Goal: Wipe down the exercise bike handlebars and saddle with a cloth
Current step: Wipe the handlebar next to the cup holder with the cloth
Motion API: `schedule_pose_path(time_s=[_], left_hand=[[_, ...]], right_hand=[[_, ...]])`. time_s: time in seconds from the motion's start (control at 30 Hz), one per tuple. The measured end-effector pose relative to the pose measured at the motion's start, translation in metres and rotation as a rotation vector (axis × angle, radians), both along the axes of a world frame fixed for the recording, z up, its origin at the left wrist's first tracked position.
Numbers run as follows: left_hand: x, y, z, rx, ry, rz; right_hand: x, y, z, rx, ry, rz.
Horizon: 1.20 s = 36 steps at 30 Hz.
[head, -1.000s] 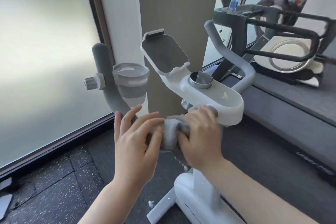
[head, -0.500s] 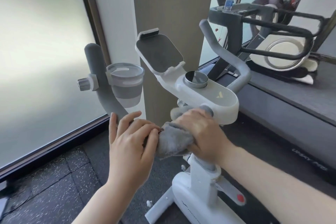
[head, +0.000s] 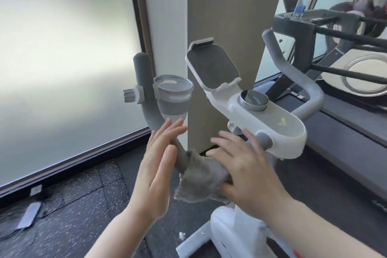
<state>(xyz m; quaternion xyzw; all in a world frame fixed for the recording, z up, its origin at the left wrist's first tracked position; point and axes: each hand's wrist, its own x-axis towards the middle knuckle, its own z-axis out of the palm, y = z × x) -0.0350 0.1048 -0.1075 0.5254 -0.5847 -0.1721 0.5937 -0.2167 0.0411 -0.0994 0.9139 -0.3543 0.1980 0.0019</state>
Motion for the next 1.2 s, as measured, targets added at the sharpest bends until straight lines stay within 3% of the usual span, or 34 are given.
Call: schedule_pose_path(time_s=[0.13,0.2,0.3,0.5,0.6,0.63,0.7,0.8,0.83,0.97,1.07,1.2], left_hand=[[0.012,0.0,-0.007,0.023,0.123,0.135],[0.017,-0.002,-0.006,0.029,0.217,0.125],[0.019,-0.005,-0.003,0.04,0.268,0.1],[0.018,-0.004,-0.003,0.061,0.256,0.093],[0.016,-0.004,-0.001,0.053,0.295,0.076],[0.015,-0.004,-0.001,0.046,0.32,0.078],[0.016,-0.003,-0.002,0.047,0.359,0.078],[0.018,-0.002,0.001,0.068,0.383,0.034],[0.018,-0.001,0.002,0.072,0.383,0.028],[0.017,-0.005,0.006,0.057,0.307,0.088],[0.02,-0.008,0.01,0.02,0.344,0.133],[0.025,-0.006,0.01,0.019,0.375,0.109]], right_hand=[[0.006,0.014,-0.004,0.013,0.01,-0.125],[0.042,0.022,-0.006,-0.053,0.014,-0.134],[0.075,0.017,0.022,0.012,0.116,-0.184],[0.065,0.002,0.041,0.379,0.235,0.002],[0.095,-0.015,0.048,0.81,0.048,0.065],[0.102,-0.017,0.049,0.861,-0.046,0.05],[0.104,-0.013,0.042,0.729,-0.056,0.007],[0.09,0.009,0.032,0.301,0.134,-0.107],[0.091,0.008,0.031,0.276,0.118,-0.1],[0.139,-0.025,0.048,0.535,0.017,-0.109],[0.156,-0.031,0.05,0.559,-0.108,-0.122],[0.132,-0.003,0.039,0.251,0.137,-0.119]])
